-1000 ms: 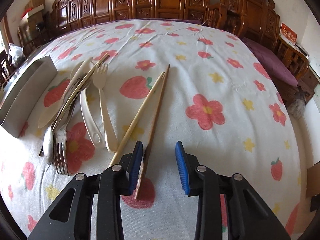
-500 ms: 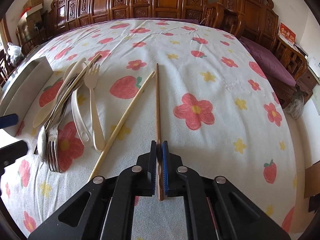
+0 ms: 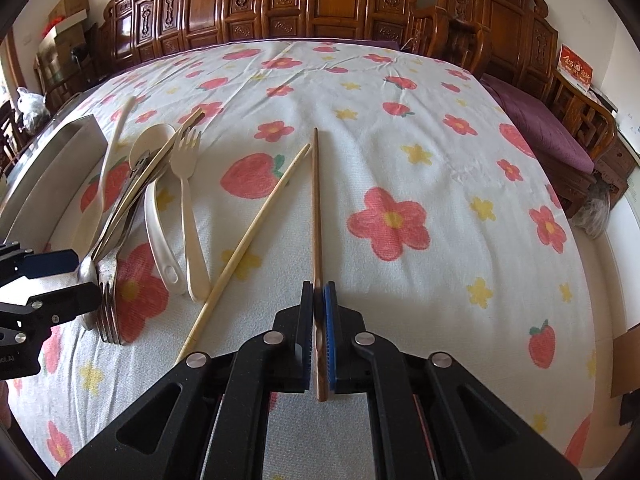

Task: Organize utensils
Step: 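Grasp the metal spoon by its handle with the left tool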

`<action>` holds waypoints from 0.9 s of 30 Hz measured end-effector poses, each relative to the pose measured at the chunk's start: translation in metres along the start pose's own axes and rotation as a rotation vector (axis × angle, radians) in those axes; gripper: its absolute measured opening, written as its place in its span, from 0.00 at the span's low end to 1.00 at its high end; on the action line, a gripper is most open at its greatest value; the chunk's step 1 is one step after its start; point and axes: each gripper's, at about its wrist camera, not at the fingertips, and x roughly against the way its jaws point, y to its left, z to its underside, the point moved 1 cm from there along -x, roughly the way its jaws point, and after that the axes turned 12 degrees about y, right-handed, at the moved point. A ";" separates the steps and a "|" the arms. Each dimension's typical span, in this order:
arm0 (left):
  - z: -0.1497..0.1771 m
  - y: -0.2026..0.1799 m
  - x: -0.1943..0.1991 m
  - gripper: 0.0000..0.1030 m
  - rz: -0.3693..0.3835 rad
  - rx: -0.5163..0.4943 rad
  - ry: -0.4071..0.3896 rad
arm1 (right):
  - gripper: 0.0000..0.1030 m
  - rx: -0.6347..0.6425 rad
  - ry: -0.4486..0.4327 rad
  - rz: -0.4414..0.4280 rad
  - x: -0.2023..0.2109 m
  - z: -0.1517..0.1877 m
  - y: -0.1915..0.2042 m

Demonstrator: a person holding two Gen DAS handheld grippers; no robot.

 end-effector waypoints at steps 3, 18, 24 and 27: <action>0.001 -0.002 0.000 0.42 0.021 -0.006 0.012 | 0.06 0.000 0.000 -0.001 0.000 0.000 0.000; 0.026 -0.010 0.015 0.40 -0.039 -0.076 -0.010 | 0.06 0.000 0.000 0.001 0.000 0.000 0.000; 0.030 -0.011 0.030 0.00 -0.075 -0.100 -0.034 | 0.06 -0.004 0.001 -0.014 0.001 0.000 -0.001; 0.029 -0.008 0.037 0.00 -0.068 -0.105 -0.042 | 0.06 -0.005 0.000 -0.017 0.001 0.000 -0.001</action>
